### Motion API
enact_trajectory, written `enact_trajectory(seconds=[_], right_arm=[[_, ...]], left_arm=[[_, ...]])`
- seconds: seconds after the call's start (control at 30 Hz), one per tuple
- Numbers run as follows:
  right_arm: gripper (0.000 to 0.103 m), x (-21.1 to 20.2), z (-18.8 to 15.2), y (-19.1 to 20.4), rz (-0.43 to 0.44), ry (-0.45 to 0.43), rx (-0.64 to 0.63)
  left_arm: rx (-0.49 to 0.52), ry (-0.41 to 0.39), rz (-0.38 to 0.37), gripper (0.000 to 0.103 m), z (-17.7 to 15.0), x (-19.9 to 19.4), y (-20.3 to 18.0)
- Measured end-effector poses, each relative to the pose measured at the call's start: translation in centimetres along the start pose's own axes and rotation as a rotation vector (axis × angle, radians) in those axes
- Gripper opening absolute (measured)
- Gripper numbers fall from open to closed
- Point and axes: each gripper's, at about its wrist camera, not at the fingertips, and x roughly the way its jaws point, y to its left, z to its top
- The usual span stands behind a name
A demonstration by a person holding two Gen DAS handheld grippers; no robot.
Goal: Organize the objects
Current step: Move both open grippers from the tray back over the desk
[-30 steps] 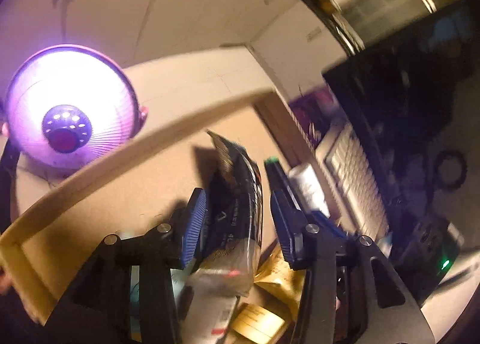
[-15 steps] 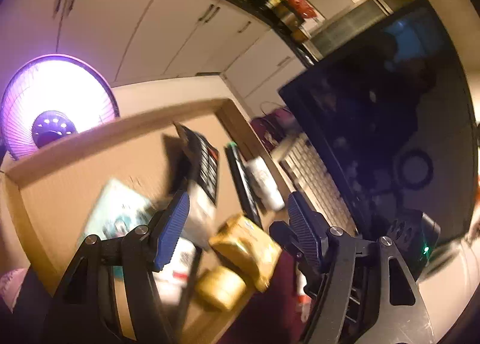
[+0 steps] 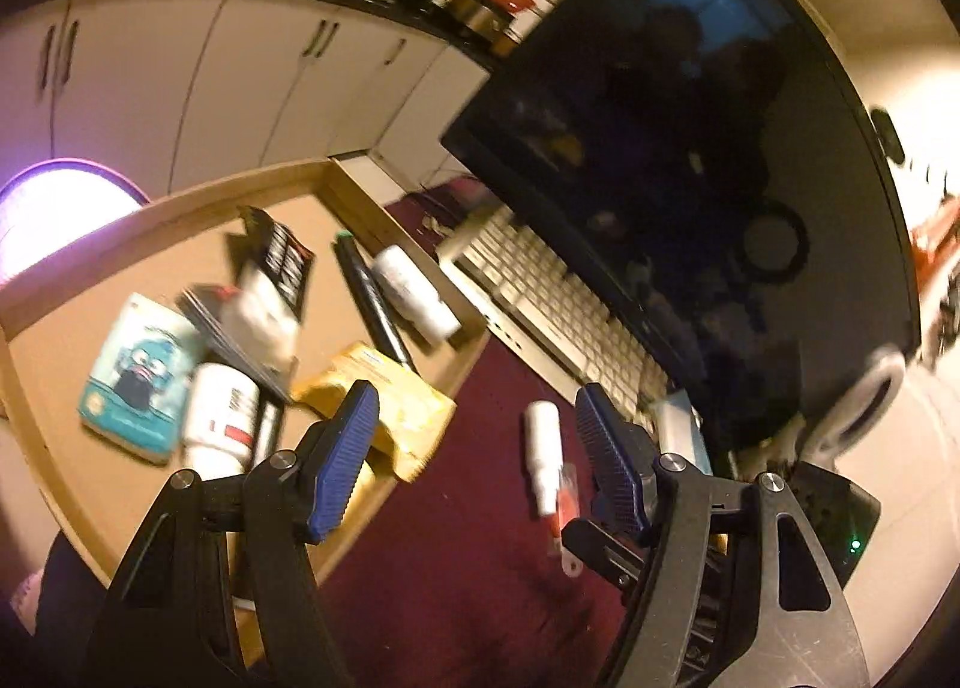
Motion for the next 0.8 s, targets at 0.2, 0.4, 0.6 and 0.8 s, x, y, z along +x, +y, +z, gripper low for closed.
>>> enact_trajectory(seconds=[0.2, 0.4, 0.6, 0.8], right_arm=[[0.057, -1.7, -2.2, -2.8, -0.112, -0.022, 0.043], [0.057, -2.3, -3.7, -4.3, -0.165, -0.021, 0.081], [0.057, -2.6, -5.0, -6.0, -0.238, -0.018, 0.104], [0.057, -0.5, -4.6, -7.2, -0.268, 0.04, 0.12]], left_arm=[[0.095, 0.054, -0.014, 0.069, -1.9, 1.1, -1.8], [0.109, 0.075, -0.017, 0.069, -2.9, 1.8, -1.7], [0.102, 0.128, -0.016, 0.069, -3.7, 3.4, -1.5], [0.123, 0.157, -0.013, 0.069, -4.5, 4.3, -1.9]])
